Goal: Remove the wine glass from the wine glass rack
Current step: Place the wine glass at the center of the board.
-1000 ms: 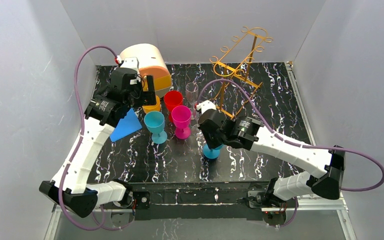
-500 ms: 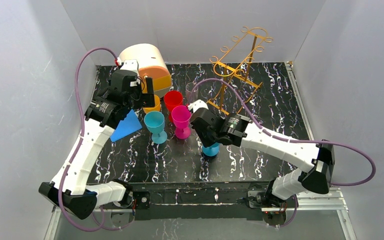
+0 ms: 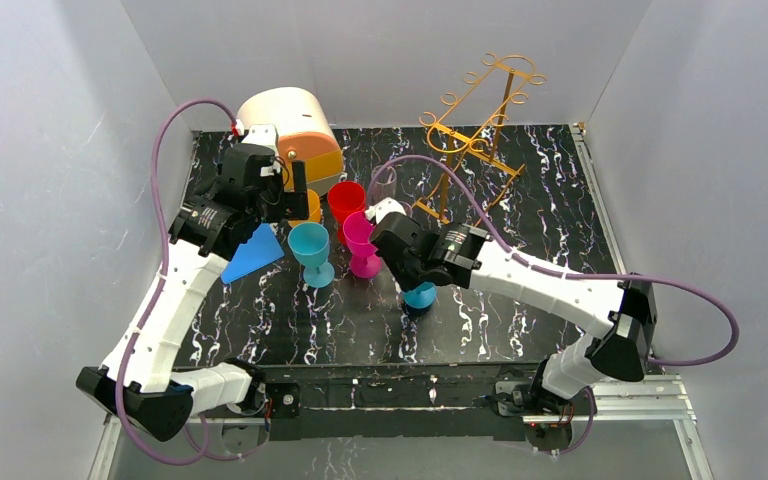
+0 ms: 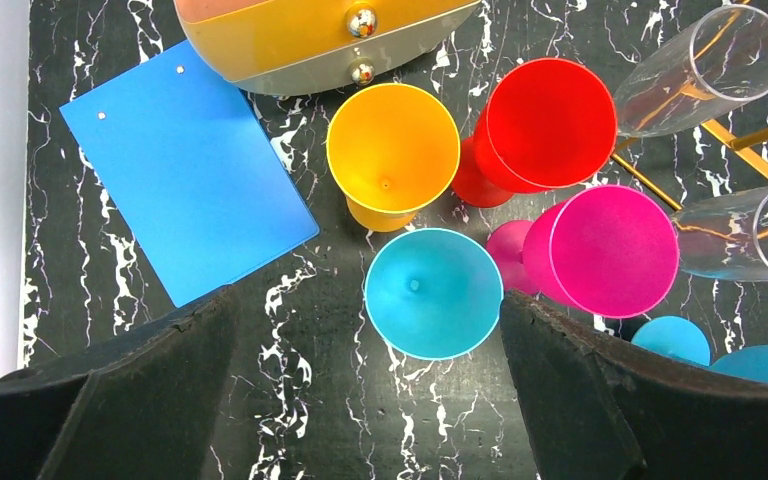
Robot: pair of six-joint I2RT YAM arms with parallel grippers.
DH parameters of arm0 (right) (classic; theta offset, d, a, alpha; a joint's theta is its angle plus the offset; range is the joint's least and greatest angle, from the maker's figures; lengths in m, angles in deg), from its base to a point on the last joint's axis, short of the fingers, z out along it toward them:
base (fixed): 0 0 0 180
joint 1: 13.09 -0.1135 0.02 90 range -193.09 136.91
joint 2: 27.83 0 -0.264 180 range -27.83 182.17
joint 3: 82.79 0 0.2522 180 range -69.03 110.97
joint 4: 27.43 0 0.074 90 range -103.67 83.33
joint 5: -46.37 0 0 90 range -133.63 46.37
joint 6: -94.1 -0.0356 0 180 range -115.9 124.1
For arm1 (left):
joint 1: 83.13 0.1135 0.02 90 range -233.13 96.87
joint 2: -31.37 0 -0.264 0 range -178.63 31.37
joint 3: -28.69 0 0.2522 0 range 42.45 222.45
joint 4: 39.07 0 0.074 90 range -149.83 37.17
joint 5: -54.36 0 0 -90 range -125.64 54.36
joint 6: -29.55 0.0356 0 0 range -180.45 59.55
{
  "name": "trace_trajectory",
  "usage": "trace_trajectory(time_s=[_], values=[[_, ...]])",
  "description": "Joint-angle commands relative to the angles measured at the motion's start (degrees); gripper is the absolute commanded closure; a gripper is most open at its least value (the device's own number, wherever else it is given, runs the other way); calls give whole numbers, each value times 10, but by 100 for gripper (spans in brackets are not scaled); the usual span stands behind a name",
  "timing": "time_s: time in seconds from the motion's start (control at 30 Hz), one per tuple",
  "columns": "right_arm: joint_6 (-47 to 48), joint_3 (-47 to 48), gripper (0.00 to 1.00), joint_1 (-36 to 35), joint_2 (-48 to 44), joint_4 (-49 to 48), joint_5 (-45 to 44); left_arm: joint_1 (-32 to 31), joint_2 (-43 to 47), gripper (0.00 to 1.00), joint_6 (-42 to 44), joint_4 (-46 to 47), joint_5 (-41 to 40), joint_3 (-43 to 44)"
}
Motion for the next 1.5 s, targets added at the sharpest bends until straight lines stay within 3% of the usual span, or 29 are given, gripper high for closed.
trace_trajectory(time_s=[0.0, 1.0, 1.47], values=[[12, 34, 99, -3, 11, 0, -4, 4, 12, 2, 8, -17, -2, 3], [25, 54, 99, -4, 47, 4, 2, 4, 21, 2, 13, -32, -1, -9], [31, 31, 99, -4, 20, -25, 7, 4, 17, 2, 4, -37, 8, -2]])
